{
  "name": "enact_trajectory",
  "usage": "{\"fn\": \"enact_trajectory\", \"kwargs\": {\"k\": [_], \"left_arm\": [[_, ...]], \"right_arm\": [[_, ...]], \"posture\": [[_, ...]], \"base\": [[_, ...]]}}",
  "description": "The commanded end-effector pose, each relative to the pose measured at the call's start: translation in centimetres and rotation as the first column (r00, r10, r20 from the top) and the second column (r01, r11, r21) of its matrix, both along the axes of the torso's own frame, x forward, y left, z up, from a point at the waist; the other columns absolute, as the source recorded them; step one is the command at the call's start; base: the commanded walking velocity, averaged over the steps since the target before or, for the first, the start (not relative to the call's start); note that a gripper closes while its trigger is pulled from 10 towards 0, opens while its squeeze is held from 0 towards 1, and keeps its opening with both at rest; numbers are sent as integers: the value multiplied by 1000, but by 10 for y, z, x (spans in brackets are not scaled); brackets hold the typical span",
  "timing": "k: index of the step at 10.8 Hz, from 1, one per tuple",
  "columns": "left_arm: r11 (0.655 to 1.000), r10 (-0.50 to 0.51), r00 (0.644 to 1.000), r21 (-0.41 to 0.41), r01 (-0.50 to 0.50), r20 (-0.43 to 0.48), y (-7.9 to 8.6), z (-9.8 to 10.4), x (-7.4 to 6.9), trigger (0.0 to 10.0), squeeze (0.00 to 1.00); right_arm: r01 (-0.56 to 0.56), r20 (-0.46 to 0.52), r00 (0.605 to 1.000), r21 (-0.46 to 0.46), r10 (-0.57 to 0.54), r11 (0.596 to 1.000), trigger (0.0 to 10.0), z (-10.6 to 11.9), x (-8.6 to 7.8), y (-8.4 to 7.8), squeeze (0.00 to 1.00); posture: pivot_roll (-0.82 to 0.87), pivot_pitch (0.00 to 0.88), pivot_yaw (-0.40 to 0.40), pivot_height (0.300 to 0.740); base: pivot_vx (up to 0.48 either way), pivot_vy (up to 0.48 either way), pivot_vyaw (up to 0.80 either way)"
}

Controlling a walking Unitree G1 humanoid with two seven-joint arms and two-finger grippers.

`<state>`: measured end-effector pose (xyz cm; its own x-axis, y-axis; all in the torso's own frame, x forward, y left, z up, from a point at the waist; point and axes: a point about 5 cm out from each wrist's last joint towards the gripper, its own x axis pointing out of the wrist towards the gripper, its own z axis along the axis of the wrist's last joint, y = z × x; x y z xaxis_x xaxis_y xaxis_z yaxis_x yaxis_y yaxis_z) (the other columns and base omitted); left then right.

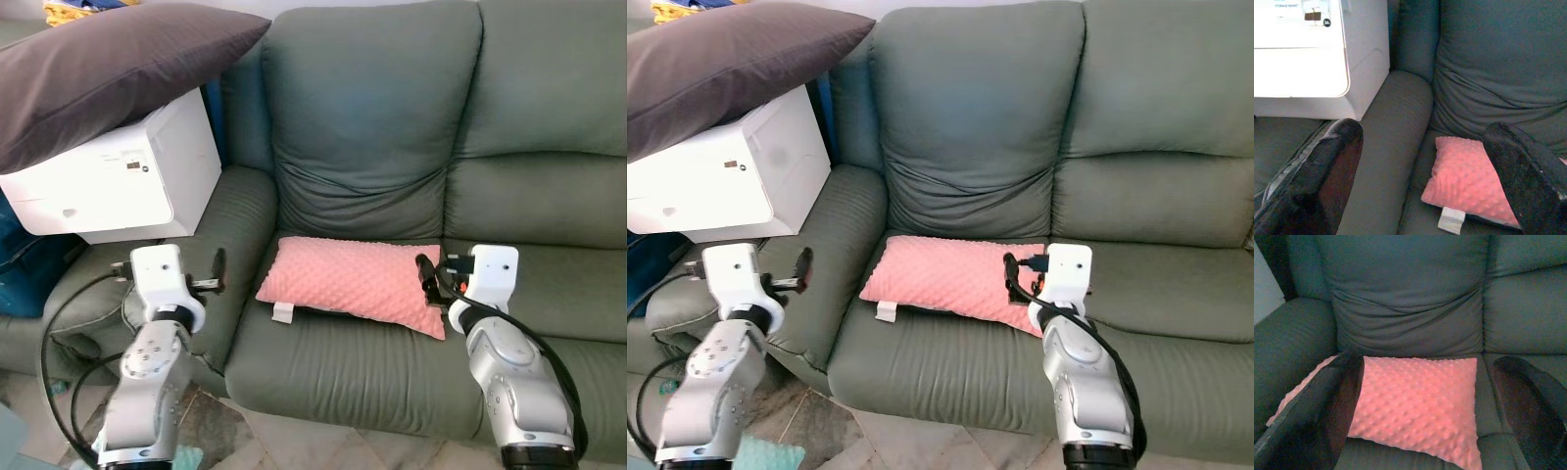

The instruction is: Move the pillow to the sofa

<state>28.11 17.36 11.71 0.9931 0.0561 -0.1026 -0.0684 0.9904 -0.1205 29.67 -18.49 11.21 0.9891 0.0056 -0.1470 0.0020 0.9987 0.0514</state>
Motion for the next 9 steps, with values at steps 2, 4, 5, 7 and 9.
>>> {"fn": "enact_trajectory", "kwargs": {"k": [2,4,5,7,9], "left_arm": [[1000,23,1000,17,-23,11,10,1,-1,10000,0],[1000,19,999,-4,-19,29,9,5,-1,10000,0],[999,32,999,16,-32,2,9,1,-2,10000,0],[999,32,999,16,-32,1,9,0,-3,10000,0],[999,32,999,17,-32,1,11,0,-3,10000,0]], "right_arm": [[10,9,1000,-2,-10,1000,10000,2,1,-1,0],[4,15,1000,-4,-4,1000,10000,3,2,0,0],[-5,15,1000,-4,5,1000,10000,3,2,1,0],[-11,12,1000,0,11,1000,10000,3,1,2,0],[-12,8,1000,7,12,1000,10000,2,0,4,0]], "posture": [[-34,52,96,740],[-35,54,93,740],[-35,54,93,740],[-36,56,93,740],[-36,59,96,701]], "base": [[0,0,0],[0,0,0],[0,0,0],[0,0,0],[0,0,0]]}}
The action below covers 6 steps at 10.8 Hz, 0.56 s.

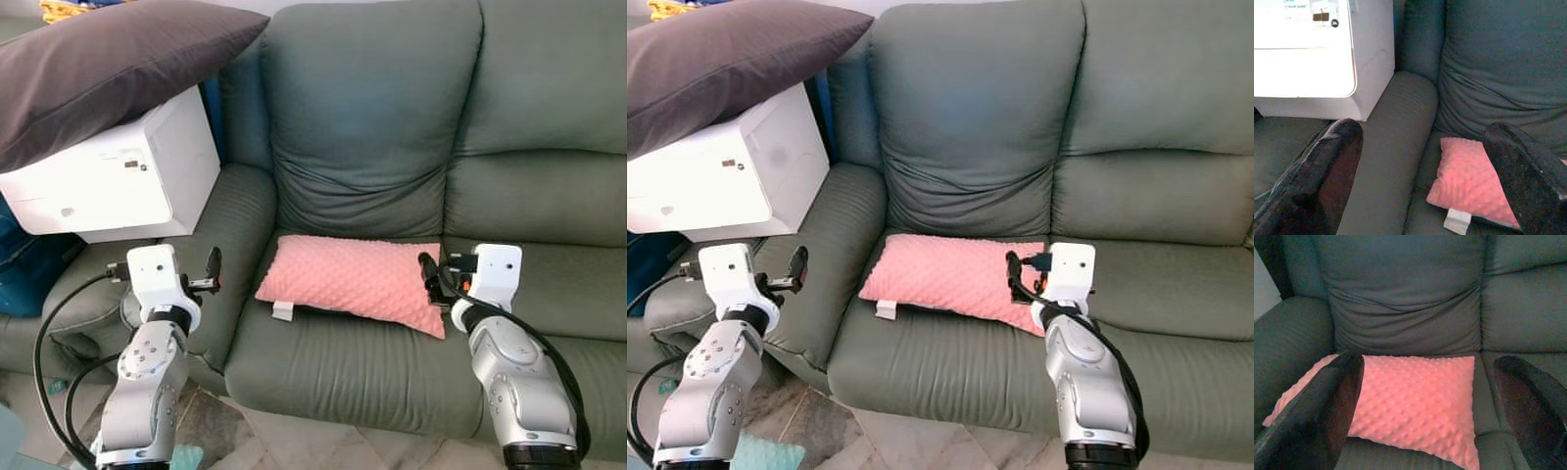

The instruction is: Move the pillow to the sofa

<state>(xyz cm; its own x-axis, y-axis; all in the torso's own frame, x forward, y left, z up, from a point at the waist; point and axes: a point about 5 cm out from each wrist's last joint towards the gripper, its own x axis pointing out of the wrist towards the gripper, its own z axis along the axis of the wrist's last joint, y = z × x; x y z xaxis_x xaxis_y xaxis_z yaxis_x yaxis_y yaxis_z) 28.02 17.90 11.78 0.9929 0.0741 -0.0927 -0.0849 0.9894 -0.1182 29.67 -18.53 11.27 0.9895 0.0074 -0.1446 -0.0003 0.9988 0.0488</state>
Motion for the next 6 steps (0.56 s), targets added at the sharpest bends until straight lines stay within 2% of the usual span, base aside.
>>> {"fn": "enact_trajectory", "kwargs": {"k": [1,6], "left_arm": [[1000,14,1000,15,-14,-11,5,-1,-2,10000,0],[1000,13,1000,20,-13,-22,6,-2,-3,10000,0]], "right_arm": [[-10,5,1000,11,10,1000,10000,1,0,4,0],[-3,3,1000,15,3,1000,10000,0,-2,3,0]], "posture": [[-36,60,97,691],[-35,68,101,615]], "base": [[0,0,0],[0,0,0]]}}
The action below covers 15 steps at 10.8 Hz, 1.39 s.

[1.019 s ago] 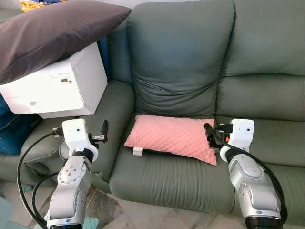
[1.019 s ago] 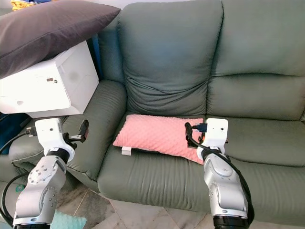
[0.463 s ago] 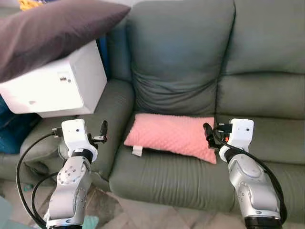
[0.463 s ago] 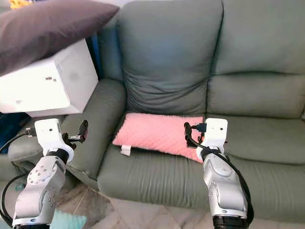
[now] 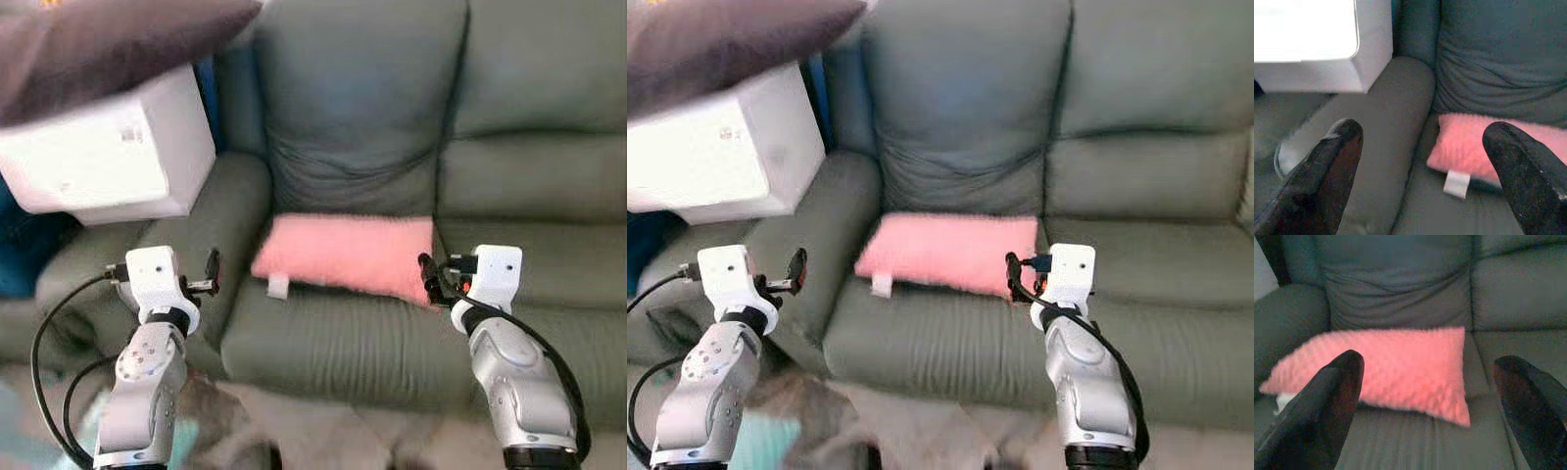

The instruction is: Move the pillow to the sofa

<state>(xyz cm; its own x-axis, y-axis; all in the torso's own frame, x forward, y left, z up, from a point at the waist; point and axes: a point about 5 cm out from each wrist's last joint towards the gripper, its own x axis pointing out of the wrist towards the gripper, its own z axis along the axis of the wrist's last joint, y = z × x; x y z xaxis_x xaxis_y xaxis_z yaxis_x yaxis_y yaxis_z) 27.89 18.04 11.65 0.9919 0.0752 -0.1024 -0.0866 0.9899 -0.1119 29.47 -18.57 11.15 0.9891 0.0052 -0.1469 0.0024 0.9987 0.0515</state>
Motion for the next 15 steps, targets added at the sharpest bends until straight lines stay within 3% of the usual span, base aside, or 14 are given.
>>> {"fn": "enact_trajectory", "kwargs": {"k": [1,11,15], "left_arm": [[1000,14,1000,16,-13,-12,5,-1,-2,10000,0],[999,-2,1000,36,3,-8,5,2,-5,10000,0],[1000,-27,999,7,26,44,-1,10,-1,10000,0]], "right_arm": [[-5,5,1000,10,5,1000,10000,1,-1,3,0],[23,9,1000,-1,-23,1000,10000,3,2,-6,0],[20,15,1000,-4,-20,1000,10000,5,5,-6,0]], "posture": [[-34,69,101,615],[-30,72,99,615],[-34,64,96,615]], "base": [[0,0,0],[0,0,0],[0,0,0]]}}
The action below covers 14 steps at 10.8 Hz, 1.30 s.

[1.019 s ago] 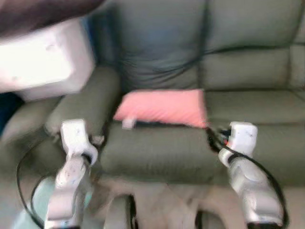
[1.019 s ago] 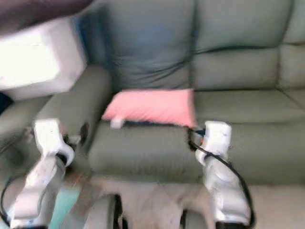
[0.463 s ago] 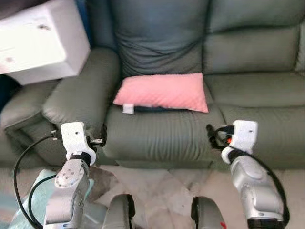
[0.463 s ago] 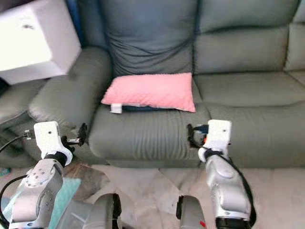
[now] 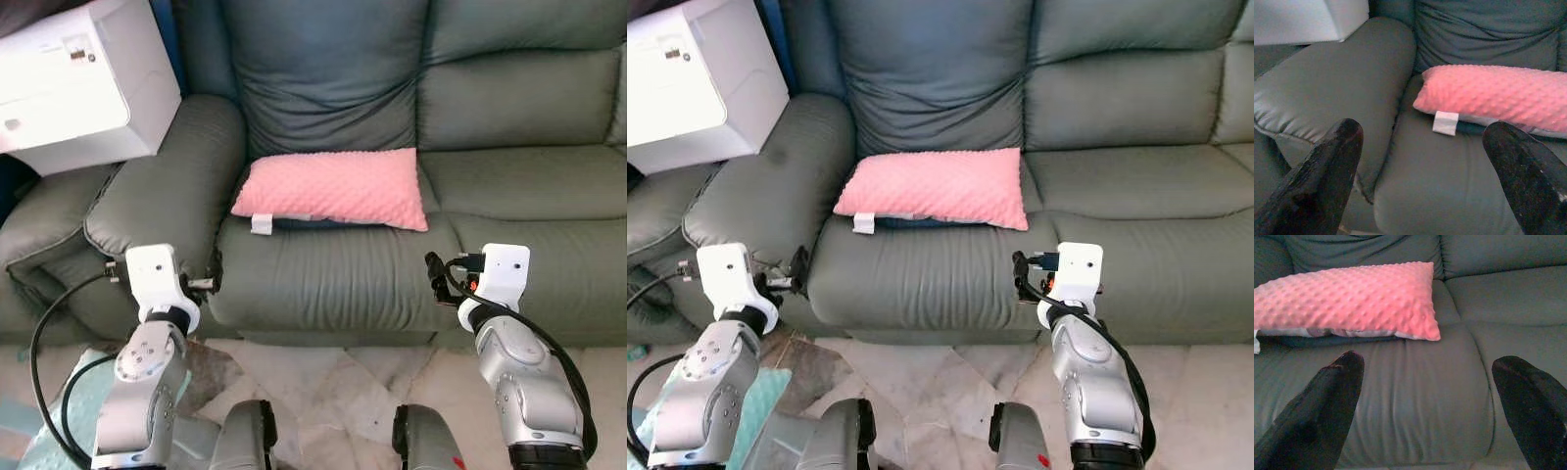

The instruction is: Move the pillow to the sofa

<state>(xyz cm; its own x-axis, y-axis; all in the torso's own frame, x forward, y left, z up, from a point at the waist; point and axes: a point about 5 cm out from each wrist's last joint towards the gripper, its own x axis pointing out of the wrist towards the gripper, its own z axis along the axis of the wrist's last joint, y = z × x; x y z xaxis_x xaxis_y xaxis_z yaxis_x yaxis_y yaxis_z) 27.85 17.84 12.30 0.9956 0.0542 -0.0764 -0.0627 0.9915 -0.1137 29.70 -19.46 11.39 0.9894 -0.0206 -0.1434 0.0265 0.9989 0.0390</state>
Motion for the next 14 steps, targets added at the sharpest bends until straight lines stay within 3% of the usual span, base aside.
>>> {"fn": "enact_trajectory", "kwargs": {"k": [1,3,5,7,8,9,11,12,14], "left_arm": [[1000,-4,1000,9,4,13,1,3,-1,10000,0],[1000,-12,1000,8,11,18,0,4,1,10000,0],[998,-50,998,40,49,26,-1,9,19,10000,0],[994,-94,995,66,92,31,0,15,51,10000,0],[987,-115,993,113,115,-6,0,10,68,10000,0],[981,-151,984,109,162,-99,-1,-1,86,10000,0],[980,-145,974,112,166,-172,4,-8,96,10000,0],[982,-134,975,110,155,-179,6,-7,99,10000,0],[990,-131,988,51,135,-76,6,16,110,10000,0]], "right_arm": [[-4,13,1000,6,4,1000,10000,2,3,2,0],[-1,14,1000,3,1,1000,10000,3,4,0,0],[5,37,999,4,-5,1000,10000,14,18,-4,0],[-16,-8,1000,-50,15,999,10000,18,41,-8,0],[-13,-9,1000,-56,12,998,10000,20,53,-12,0],[-46,-77,996,-84,40,995,10000,19,71,-11,0],[-69,-133,990,-137,51,988,10000,21,83,-10,0],[-66,-129,990,-141,48,988,10000,24,88,-9,0],[-100,-9,995,-99,99,990,10000,44,96,1,0]], "posture": [[-36,61,96,615],[-38,59,92,615],[-40,75,90,615],[-32,113,88,615],[-32,136,87,615],[-45,166,80,615],[-60,197,77,615],[-62,204,76,615],[-60,206,71,615]], "base": [[0,0,0],[0,0,0],[0,0,0],[0,0,0],[0,0,0],[0,0,0],[0,0,0],[0,0,0],[0,0,0]]}}
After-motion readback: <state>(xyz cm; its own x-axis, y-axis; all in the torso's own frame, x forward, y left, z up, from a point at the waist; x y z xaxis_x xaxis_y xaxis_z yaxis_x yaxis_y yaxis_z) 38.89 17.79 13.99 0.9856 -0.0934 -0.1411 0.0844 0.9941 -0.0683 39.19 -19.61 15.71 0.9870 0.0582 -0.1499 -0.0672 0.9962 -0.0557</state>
